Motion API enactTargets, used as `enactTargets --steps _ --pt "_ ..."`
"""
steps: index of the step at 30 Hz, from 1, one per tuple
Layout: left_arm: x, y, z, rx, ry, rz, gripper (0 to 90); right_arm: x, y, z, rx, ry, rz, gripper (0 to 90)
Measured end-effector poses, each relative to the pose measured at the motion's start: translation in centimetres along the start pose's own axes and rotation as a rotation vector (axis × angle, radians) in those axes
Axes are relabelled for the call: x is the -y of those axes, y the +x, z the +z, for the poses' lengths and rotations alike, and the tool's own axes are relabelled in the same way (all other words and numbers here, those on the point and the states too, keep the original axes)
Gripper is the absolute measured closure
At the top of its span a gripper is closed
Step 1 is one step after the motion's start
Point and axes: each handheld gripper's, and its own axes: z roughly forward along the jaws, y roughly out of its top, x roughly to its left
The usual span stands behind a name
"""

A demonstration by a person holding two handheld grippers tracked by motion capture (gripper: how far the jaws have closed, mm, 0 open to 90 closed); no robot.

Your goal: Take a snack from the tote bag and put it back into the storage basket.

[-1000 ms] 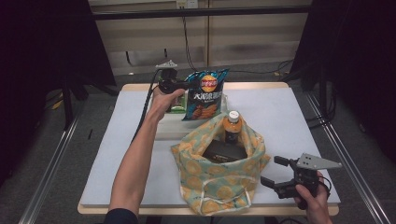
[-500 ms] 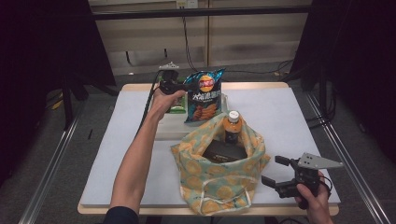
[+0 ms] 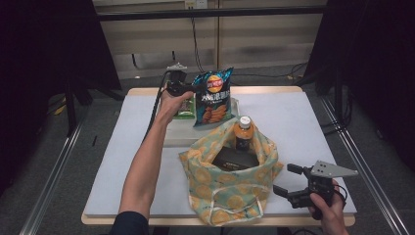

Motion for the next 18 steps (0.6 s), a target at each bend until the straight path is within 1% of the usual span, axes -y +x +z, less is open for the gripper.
enactTargets --steps 1,2,3,4,7,8,9,10,11,12,13,14,16,17,18 --pt "-0.1 0.1 0.1 -0.023 0.0 0.009 81.7 0.0 0.0 0.0 -0.001 0.0 0.0 1.8" --pt "-0.2 0.2 0.2 -0.021 0.004 0.018 81.5 0.0 0.0 0.0 -0.003 0.001 0.001 1.8" --pt "-0.1 0.3 0.3 -0.018 0.004 0.016 80.8 0.0 0.0 0.0 -0.002 0.001 0.001 1.8" --pt "0.0 0.4 0.4 -0.005 0.004 0.011 80.0 0.0 0.0 0.0 -0.003 0.0 0.0 1.8" --pt "0.3 0.3 0.6 -0.018 0.008 0.012 74.8 0.1 -0.1 -0.1 -0.003 -0.002 0.006 1.8" --pt "0.4 0.4 0.6 -0.018 0.011 0.007 71.7 0.1 -0.1 -0.1 -0.002 -0.002 0.005 1.8" --pt "0.5 0.4 0.7 -0.023 0.018 -0.001 65.6 0.1 -0.1 -0.1 -0.001 -0.005 0.002 1.8" --pt "0.6 0.3 0.6 -0.027 0.011 -0.003 63.4 0.1 -0.1 -0.1 -0.003 -0.004 0.0 1.8" --pt "0.7 0.4 0.5 -0.019 0.012 -0.005 63.0 0.1 -0.1 -0.1 -0.002 -0.002 0.0 1.8" --pt "0.7 0.4 0.4 -0.021 0.02 -0.015 59.1 0.1 0.0 -0.1 -0.002 -0.002 0.003 1.8" --pt "0.7 0.4 0.4 -0.035 0.026 -0.02 49.6 0.1 0.1 -0.1 -0.002 -0.002 0.001 1.8" --pt "0.7 0.4 0.3 -0.039 0.024 -0.034 43.6 0.1 0.1 -0.1 -0.003 -0.002 -0.004 1.8" --pt "0.8 0.5 0.0 -0.051 0.031 -0.029 40.7 0.1 0.1 -0.1 -0.004 -0.002 -0.005 1.8" --pt "0.9 0.6 -0.1 -0.049 0.033 -0.039 35.4 0.1 0.1 -0.1 -0.004 -0.001 -0.006 1.8" --pt "1.0 0.7 -0.2 -0.049 0.034 -0.046 32.2 0.1 0.1 -0.1 -0.004 -0.001 -0.006 1.8"
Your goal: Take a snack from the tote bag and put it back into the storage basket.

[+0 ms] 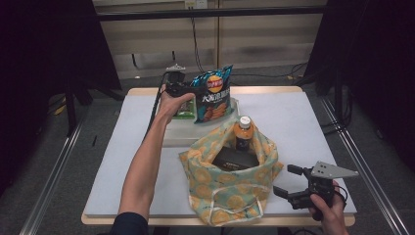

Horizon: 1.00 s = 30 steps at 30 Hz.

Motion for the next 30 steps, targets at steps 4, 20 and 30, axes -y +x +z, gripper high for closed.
enactTargets --steps 4,20,30 --pt "0.2 0.4 -0.5 0.01 0.002 -0.013 24.3 0.0 0.0 0.1 -0.005 0.003 0.001 1.8" --pt "0.7 1.3 -2.8 -0.058 0.01 -0.038 13.8 0.0 0.0 0.1 -0.011 0.007 -0.003 1.9" --pt "2.2 -0.6 -6.0 -0.004 0.034 0.034 44.9 0.0 0.1 0.2 -0.003 0.01 -0.005 2.0"
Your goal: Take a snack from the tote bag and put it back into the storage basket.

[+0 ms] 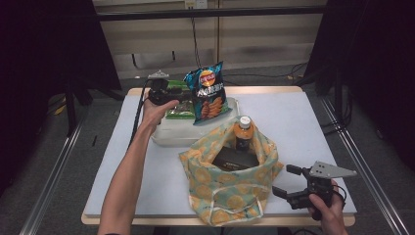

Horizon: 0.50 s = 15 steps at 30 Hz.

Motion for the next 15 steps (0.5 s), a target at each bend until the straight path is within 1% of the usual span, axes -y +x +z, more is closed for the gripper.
enactTargets --steps 2,3,4,6,7,8,9,10,11,12,15 --pt "0.4 -0.4 0.1 0.043 0.038 0.024 59.7 0.0 0.0 0.0 0.006 0.0 -0.001 2.0" --pt "0.7 -0.7 0.4 0.066 0.074 0.049 67.6 0.0 -0.1 0.0 0.008 -0.001 -0.002 2.0" --pt "0.8 -0.8 0.6 0.077 0.09 0.054 75.2 0.0 0.0 0.0 0.008 0.0 -0.003 2.0" --pt "1.1 -1.2 1.6 0.1 0.125 0.072 84.5 -0.1 0.0 0.0 0.008 0.003 -0.002 2.0" --pt "1.2 -1.4 2.1 0.104 0.136 0.072 88.1 -0.1 0.0 0.1 0.008 0.002 -0.004 2.0" --pt "1.3 -1.5 2.7 0.113 0.152 0.077 90.0 -0.1 0.0 0.1 0.006 0.002 -0.004 2.1" --pt "1.4 -1.8 3.3 0.121 0.17 0.082 90.0 -0.1 0.0 0.1 0.005 0.002 -0.003 2.0" --pt "1.6 -2.0 4.0 0.12 0.188 0.088 90.0 -0.1 0.0 0.1 0.004 0.002 -0.004 2.1" --pt "1.8 -2.1 4.5 0.122 0.217 0.093 90.0 -0.1 0.0 0.1 0.004 0.003 -0.005 2.1" --pt "2.0 -2.1 5.1 0.122 0.232 0.1 90.0 -0.1 -0.1 0.1 0.004 0.003 -0.005 2.0" --pt "2.8 -1.8 6.1 0.121 0.259 0.086 90.0 0.0 -0.1 0.0 0.003 0.0 -0.002 2.0"
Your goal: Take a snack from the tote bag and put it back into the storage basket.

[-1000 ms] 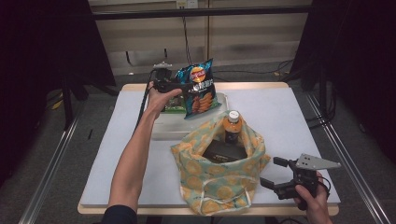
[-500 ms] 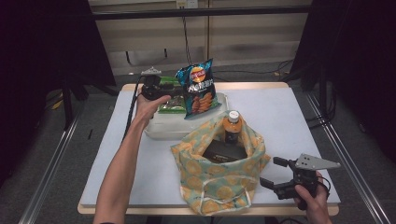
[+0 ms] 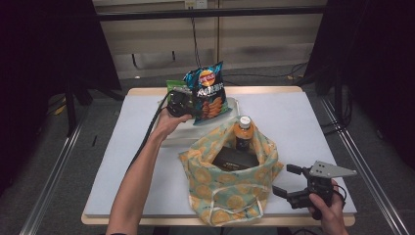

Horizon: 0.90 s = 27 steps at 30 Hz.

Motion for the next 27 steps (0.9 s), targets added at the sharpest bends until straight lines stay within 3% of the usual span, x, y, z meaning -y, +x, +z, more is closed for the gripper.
enactTargets --steps 5,16,17,18,21,27 --pt "0.5 0.2 1.1 -0.022 0.1 0.025 90.0 0.0 0.0 0.0 -0.004 0.003 -0.005 2.1" --pt "0.6 0.9 2.4 -0.06 0.168 0.018 90.0 0.0 0.0 0.0 -0.001 0.005 0.001 2.0" --pt "0.4 1.1 2.4 -0.053 0.194 0.05 90.0 0.0 0.0 0.0 -0.001 0.005 0.001 2.1" --pt "0.5 0.9 2.7 -0.061 0.169 0.02 90.0 0.0 0.0 0.0 -0.001 0.004 0.001 2.0" --pt "0.3 1.3 2.8 -0.072 0.192 0.039 90.0 0.0 0.0 0.0 -0.005 0.003 -0.004 2.0" --pt "0.2 1.8 2.8 -0.086 0.196 0.019 90.0 0.0 0.1 -0.1 -0.005 0.003 -0.002 2.0"
